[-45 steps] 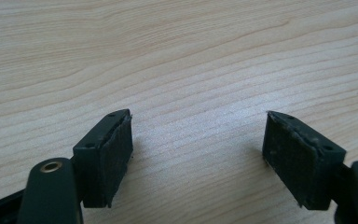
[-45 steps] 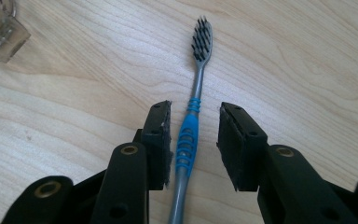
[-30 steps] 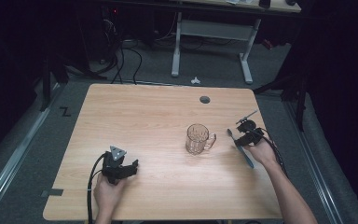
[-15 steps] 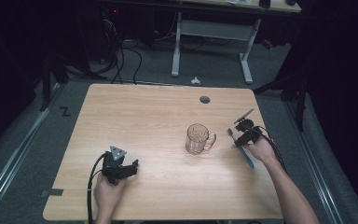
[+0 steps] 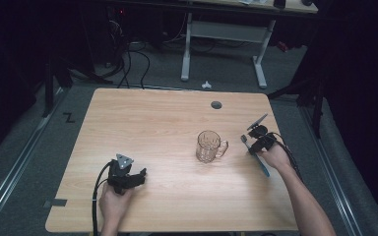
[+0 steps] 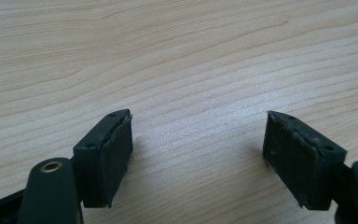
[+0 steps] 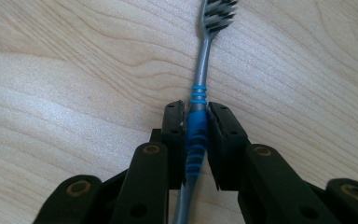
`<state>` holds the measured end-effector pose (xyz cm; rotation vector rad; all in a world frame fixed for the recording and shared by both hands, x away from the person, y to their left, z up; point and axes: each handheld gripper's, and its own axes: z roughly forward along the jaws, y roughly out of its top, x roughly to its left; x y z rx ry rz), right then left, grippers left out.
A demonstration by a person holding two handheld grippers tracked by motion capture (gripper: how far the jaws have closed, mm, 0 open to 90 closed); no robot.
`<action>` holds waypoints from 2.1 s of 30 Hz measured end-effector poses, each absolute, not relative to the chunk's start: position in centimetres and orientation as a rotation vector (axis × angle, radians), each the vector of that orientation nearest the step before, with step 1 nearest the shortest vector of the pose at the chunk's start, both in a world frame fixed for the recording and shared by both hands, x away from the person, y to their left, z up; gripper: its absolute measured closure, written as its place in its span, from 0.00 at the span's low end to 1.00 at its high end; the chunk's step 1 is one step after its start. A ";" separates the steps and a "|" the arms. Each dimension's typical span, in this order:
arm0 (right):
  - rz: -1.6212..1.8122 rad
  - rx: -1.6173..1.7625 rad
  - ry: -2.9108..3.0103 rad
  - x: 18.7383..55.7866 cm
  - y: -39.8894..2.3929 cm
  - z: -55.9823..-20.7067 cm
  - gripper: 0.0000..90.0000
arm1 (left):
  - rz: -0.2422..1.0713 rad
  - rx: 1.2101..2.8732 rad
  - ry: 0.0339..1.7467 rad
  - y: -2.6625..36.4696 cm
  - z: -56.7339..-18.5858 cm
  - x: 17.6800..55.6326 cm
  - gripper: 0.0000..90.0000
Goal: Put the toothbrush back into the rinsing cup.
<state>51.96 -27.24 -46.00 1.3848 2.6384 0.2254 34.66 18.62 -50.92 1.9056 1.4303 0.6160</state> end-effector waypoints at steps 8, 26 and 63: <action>0.225 1.368 2.639 52.0 -27.2 -46.0 0.87 | 0.613 1.905 1.430 18.7 -50.9 34.6 0.27; 0.345 1.356 2.613 51.1 -27.8 -45.2 0.88 | 0.613 1.906 1.429 18.6 -50.9 34.6 0.27; 0.758 1.241 2.511 47.0 -28.2 -41.7 0.88 | 0.615 1.907 1.428 18.6 -50.9 34.6 0.28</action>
